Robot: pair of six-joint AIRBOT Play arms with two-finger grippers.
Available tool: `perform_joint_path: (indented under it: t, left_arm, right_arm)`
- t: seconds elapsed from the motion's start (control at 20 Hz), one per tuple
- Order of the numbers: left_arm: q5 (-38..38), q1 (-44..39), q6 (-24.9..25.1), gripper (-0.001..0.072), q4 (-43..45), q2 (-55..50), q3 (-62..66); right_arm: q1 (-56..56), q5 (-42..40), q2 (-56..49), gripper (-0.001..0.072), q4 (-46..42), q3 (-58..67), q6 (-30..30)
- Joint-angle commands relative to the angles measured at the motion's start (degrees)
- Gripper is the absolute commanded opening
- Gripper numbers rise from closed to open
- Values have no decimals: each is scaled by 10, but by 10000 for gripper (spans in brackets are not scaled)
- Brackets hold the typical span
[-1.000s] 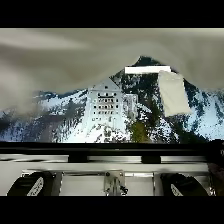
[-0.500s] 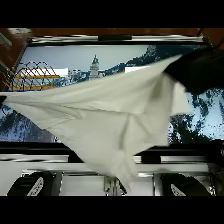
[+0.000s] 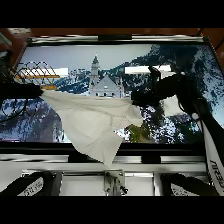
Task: Fold the shirts.
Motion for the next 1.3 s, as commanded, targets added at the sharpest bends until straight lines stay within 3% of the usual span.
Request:
perform_joint_path:
  t: [0.0,0.1,0.15,0.2,0.25,0.45,0.6,0.7,0.8,0.95,1.25]
  left_arm:
    - [20,0,-5,150,-100,-123,-4]
    - [5,0,-5,572,-146,-156,-2]
    - [-8,2,-4,645,-146,-160,1]
    - [-30,8,-4,645,-142,-158,7]
    - [-66,20,-5,645,-138,-155,22]
    - [-201,71,-16,643,-134,-104,28]
    - [-194,67,-30,668,-137,-25,-114]
    - [-166,56,-32,680,-179,28,-251]
    - [-127,46,-11,681,-239,70,-365]
    - [-70,28,-3,681,-254,103,-459]
    - [47,-49,-5,679,-273,96,-488]
  right_arm:
    - [-3,181,-71,87,42,-29,27]
    - [-5,262,-72,88,72,-25,26]
    - [-10,282,-70,187,75,-12,25]
    - [-20,280,-69,442,73,9,11]
    - [-34,256,-67,553,72,39,-16]
    - [-107,20,-59,553,28,152,-79]
    - [-130,-193,-56,553,-25,149,-125]
    - [-130,-265,-55,553,-20,109,-145]
    - [-129,-262,-55,553,26,59,-145]
    - [-129,-237,-55,553,76,-2,-142]
    - [-119,-199,-55,553,52,-19,-112]
